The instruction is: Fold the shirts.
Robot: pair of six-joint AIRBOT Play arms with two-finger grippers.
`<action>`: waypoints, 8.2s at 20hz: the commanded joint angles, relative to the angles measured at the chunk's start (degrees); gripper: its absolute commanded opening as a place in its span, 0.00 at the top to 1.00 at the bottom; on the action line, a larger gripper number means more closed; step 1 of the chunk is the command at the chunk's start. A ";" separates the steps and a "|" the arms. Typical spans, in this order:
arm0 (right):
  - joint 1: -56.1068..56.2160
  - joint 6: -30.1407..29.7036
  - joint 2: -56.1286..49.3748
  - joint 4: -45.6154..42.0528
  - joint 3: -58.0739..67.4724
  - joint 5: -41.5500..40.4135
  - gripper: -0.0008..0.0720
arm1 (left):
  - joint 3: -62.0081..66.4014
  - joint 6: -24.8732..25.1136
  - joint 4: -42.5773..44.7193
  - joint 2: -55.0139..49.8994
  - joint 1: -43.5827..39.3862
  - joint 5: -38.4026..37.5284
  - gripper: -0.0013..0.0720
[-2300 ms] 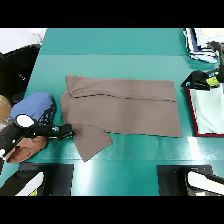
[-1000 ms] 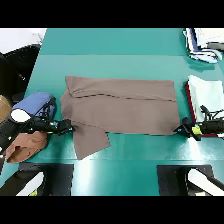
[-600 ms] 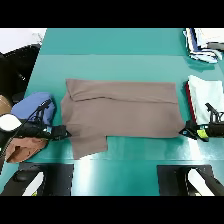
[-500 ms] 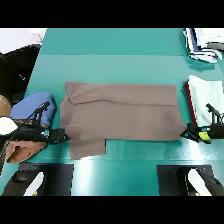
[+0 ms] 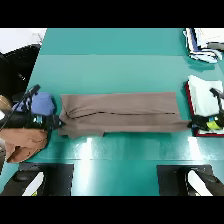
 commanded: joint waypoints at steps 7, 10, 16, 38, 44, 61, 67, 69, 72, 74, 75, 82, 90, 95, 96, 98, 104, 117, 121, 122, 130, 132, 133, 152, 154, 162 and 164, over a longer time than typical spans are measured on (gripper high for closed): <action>5.64 0.68 -33.53 9.66 26.23 -8.72 0.96 | 19.21 5.40 0.44 -33.70 0.02 15.85 0.94; 5.64 0.63 -38.88 10.54 30.82 -8.39 0.96 | 21.46 5.35 0.44 -37.22 0.02 19.65 0.90; 2.03 -9.88 -41.42 16.37 33.40 0.61 0.51 | 22.80 3.45 -0.63 -37.11 0.02 15.30 0.11; -0.52 -16.74 -43.30 24.02 31.80 4.09 0.97 | 30.47 -0.85 -8.57 -48.63 -25.44 24.90 0.94; 8.90 -12.59 -31.45 27.06 41.07 3.76 0.97 | 38.62 -1.09 -10.34 -57.96 -30.58 25.03 0.94; 37.57 -14.67 -31.17 36.20 50.62 -8.94 0.97 | 45.35 -0.63 4.48 -48.22 -19.23 14.73 0.94; 57.16 -22.60 -43.41 41.51 50.66 -29.46 0.95 | 46.82 -0.57 13.03 -29.27 0.17 11.08 0.94; 61.83 -26.84 -47.65 41.53 50.66 -35.85 0.40 | 46.80 -0.55 13.14 -25.53 4.59 10.84 0.94; 63.25 -28.26 -49.72 41.44 50.64 -36.06 0.33 | 46.80 -0.57 13.09 -23.78 8.07 8.74 0.94; 60.35 -26.10 -48.06 40.39 50.60 -30.82 0.39 | 46.80 0.15 13.03 -23.80 8.07 6.45 0.94; 58.16 -23.96 -47.10 37.57 50.53 -27.76 0.39 | 46.80 0.90 12.44 -23.80 8.07 5.51 0.94; 35.67 -8.66 -36.87 26.47 26.32 -21.44 0.36 | 46.73 0.87 10.67 -23.80 8.04 2.93 0.94; 32.41 -8.81 -48.63 39.23 24.41 -20.37 0.26 | 46.73 0.92 8.76 -24.04 7.93 4.48 0.94; 41.16 -8.81 -59.74 44.54 36.59 -17.22 0.27 | 45.83 0.92 8.17 -24.55 7.93 3.96 0.94; 42.40 -8.81 -61.07 44.92 38.62 -17.29 0.32 | 45.75 0.87 8.17 -24.65 7.93 3.69 0.94; 44.00 -8.96 -62.88 44.74 42.71 -17.70 0.52 | 45.20 0.83 8.11 -24.61 7.78 3.17 0.94; 39.28 -10.36 -61.07 40.17 52.22 -16.85 0.97 | 43.41 0.83 8.41 -24.61 -3.04 6.64 0.94; -12.46 -8.04 -42.10 31.21 53.46 -16.79 0.97 | 43.41 -1.05 8.17 -24.63 -19.17 15.56 0.94; -19.78 -8.07 -42.14 31.23 53.42 -17.00 0.97 | 43.41 -1.11 7.98 -24.63 -20.11 18.53 0.94; -20.68 -8.07 -42.14 31.26 53.42 -17.07 0.97 | 43.41 -1.11 7.98 -24.63 -20.09 18.93 0.94; -21.31 -6.32 -39.41 30.36 64.89 -10.71 0.97 | 43.41 -1.05 7.98 -24.63 -20.11 18.84 0.94; -22.36 -4.59 -36.30 28.30 63.58 -8.55 0.97 | 43.41 -1.03 7.98 -24.63 -20.11 18.82 0.94; -22.58 -4.15 -34.42 26.95 61.75 -7.52 0.97 | 43.41 -1.03 8.00 -24.61 -20.11 18.82 0.94; -39.95 -3.15 -1.38 11.93 4.96 -3.19 0.15 | 43.41 -0.50 8.20 -24.61 -20.09 17.31 0.94; -37.90 -3.17 1.03 17.88 4.96 -4.98 0.15 | 43.41 -0.61 8.22 -24.61 -20.09 17.38 0.94; -29.05 8.20 6.38 -0.92 10.86 -7.39 0.15 | 43.41 -0.63 7.93 -24.61 -20.11 16.04 0.94; -31.98 7.91 6.32 -0.17 12.52 -4.81 0.15 | 43.41 -0.63 7.96 -24.61 -20.09 16.06 0.94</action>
